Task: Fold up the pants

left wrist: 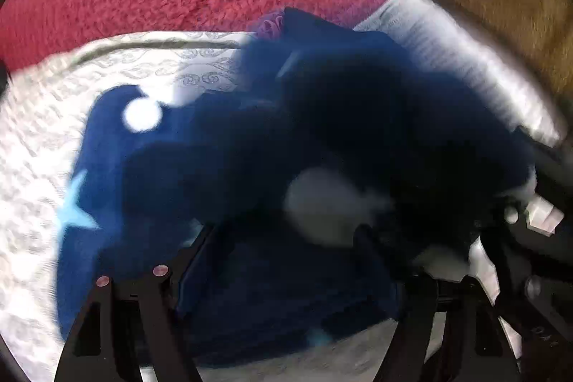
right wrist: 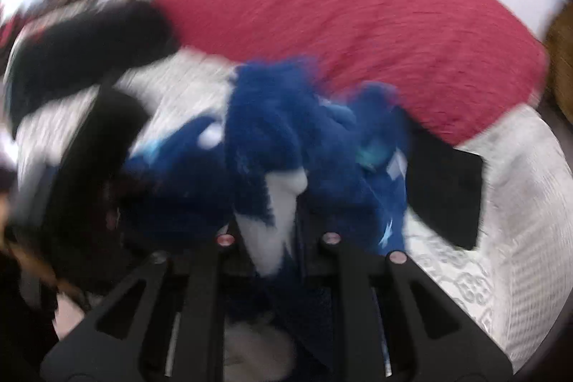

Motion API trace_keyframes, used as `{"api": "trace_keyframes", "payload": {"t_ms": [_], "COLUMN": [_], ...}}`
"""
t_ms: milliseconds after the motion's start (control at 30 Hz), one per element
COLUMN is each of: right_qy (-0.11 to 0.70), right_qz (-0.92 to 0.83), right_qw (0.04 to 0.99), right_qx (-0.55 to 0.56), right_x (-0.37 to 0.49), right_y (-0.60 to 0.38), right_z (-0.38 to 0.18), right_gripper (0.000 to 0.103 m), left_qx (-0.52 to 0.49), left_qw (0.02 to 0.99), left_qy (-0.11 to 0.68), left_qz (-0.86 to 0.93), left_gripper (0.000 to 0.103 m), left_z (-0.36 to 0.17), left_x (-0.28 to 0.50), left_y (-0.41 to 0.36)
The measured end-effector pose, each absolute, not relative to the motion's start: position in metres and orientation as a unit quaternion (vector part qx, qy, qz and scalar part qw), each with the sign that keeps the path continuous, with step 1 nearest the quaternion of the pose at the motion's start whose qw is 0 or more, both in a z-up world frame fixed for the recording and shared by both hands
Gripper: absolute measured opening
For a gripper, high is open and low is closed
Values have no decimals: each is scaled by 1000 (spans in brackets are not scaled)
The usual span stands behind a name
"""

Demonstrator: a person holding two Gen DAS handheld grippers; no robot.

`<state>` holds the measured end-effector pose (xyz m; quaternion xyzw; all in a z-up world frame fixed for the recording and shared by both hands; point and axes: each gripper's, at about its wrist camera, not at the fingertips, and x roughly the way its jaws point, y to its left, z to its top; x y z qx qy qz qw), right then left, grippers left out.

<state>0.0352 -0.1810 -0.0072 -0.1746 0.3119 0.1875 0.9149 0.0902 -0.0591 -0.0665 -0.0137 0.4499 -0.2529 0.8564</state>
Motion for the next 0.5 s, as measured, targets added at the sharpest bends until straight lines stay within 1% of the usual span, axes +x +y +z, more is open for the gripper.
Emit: {"api": "trace_keyframes", "payload": {"t_ms": [67,167,200,233,267,300,333,400,500], "right_qy": [331,342,346,355,363,372,378,381,368], "right_qz": [205,210,215,220,226,232,239,256,266], "right_qw": [906,902,901,898,895,892,890,887,891], "right_qx": [-168,-157,-150,-140,-129,-109,-92,-59,-4], "right_x": [35,37,37,38,39,40,40,35,26], "right_y": [-175,-180,-183,-186,-186,-191,-193,-199,-217], "right_z": [-19,-24,-24,-25,-24,-24,-23,-20,-12], "right_gripper": [18,20,25,33,38,49,63,71,72], "left_qx": [0,-1,-2,-8,-23,-43,-73,-131,-209], "left_qw": [861,853,850,847,843,838,831,811,776], "left_qy": [434,440,442,443,444,446,449,457,478], "left_qz": [-265,-279,-287,-294,-303,-312,-322,-342,-354], "left_gripper": [78,78,78,78,79,79,80,83,84], "left_z": [-64,-59,-58,-57,-55,-53,-51,-51,-53], "left_x": [78,71,69,69,69,70,72,76,90], "left_y": [-52,-44,-41,-38,-33,-26,-18,-4,7]}}
